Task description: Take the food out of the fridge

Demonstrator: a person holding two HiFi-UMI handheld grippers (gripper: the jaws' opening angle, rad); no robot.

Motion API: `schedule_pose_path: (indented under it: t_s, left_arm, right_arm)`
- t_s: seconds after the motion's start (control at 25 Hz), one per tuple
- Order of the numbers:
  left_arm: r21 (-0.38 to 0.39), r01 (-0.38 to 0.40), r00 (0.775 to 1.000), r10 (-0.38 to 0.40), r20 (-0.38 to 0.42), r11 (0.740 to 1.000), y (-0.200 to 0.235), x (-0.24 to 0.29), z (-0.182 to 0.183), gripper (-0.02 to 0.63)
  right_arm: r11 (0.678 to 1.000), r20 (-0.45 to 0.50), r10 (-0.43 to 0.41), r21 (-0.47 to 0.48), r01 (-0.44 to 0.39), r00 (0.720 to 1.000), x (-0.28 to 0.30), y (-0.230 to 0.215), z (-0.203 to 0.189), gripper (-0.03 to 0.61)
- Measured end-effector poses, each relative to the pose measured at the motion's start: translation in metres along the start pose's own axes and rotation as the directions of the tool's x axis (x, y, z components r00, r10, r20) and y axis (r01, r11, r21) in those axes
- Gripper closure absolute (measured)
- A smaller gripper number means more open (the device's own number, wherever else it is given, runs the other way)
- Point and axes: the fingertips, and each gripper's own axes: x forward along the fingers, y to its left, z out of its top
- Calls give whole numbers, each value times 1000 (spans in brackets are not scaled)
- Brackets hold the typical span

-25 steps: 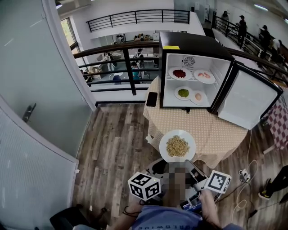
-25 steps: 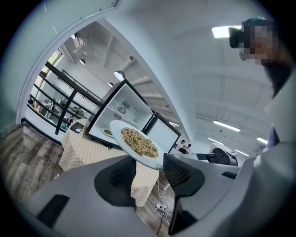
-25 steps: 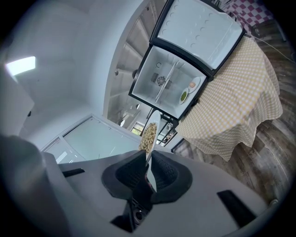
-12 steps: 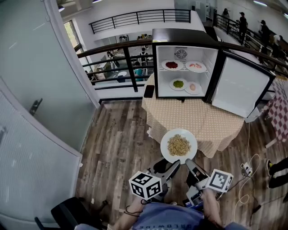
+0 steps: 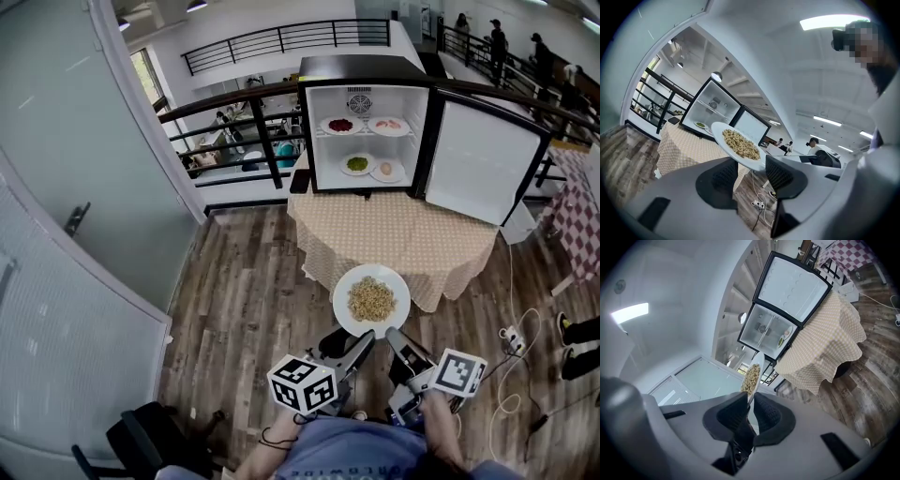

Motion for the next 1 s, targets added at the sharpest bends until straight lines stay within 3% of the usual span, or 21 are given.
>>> schedule_pose_path:
  t_s: [0.64,0.84,1.0]
  left_arm:
    - [56,-3,1000,2,11,998,-27,4,1,420]
    - [62,-3,1000,2,7,998,-27,6,2,420]
    - [56,-4,1000,4,4,998,-26,5,1,420]
  right_arm:
    - [1000,10,22,-18,-22,1000,-25,5,8,528]
    - [997,4,-61,-38,61,998,-31,-8,10,528]
    - [996,-2,-76,-41,75,997,-32,-11,9,528]
